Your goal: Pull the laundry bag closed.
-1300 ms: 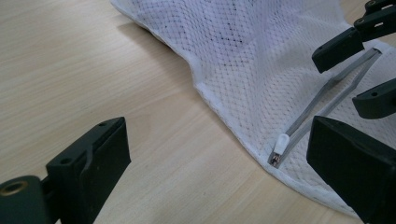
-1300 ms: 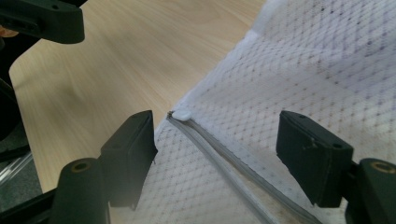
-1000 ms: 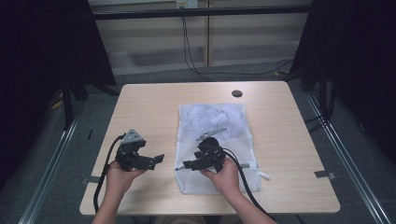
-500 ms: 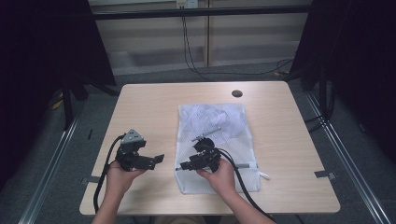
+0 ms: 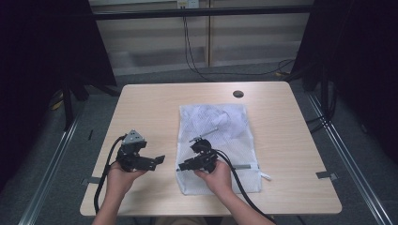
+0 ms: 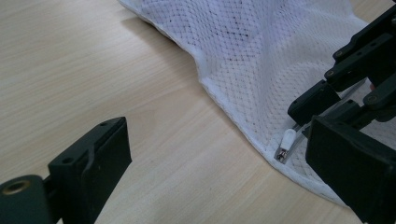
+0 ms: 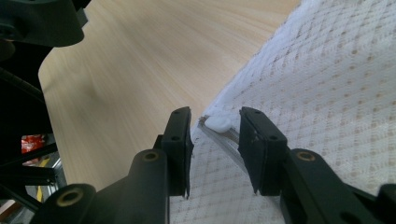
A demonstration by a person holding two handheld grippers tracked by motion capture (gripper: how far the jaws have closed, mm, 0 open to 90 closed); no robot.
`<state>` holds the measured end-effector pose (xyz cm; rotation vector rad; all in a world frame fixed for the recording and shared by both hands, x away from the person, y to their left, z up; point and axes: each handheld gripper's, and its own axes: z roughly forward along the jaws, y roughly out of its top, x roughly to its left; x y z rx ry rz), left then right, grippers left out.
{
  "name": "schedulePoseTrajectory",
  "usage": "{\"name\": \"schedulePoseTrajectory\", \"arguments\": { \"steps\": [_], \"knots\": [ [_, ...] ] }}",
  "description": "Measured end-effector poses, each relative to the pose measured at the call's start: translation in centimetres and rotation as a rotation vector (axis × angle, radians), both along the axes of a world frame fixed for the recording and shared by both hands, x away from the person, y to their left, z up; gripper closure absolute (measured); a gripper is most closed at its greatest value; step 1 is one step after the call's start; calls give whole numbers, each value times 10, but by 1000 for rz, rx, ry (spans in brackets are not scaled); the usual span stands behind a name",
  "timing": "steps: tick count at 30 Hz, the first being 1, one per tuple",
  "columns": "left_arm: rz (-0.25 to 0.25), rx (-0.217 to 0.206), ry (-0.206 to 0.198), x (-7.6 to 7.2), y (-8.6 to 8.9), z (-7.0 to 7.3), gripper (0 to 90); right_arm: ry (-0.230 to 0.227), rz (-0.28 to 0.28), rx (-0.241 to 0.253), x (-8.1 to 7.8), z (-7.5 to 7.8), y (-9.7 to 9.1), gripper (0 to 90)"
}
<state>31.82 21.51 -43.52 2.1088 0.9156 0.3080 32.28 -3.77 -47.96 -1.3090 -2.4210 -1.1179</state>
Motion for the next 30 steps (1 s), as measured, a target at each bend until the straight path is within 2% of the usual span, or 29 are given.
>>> {"name": "schedulePoseTrajectory", "arguments": {
  "steps": [8,16,30],
  "knots": [
    [-2,2,2,0,1,0,66,12,8,-1,2,-3,8,667],
    [-1,8,1,0,1,0,66,37,25,2,5,-3,14,769],
    [-4,18,3,1,0,0,66,70,23,-7,8,-10,19,761]
  ]
}}
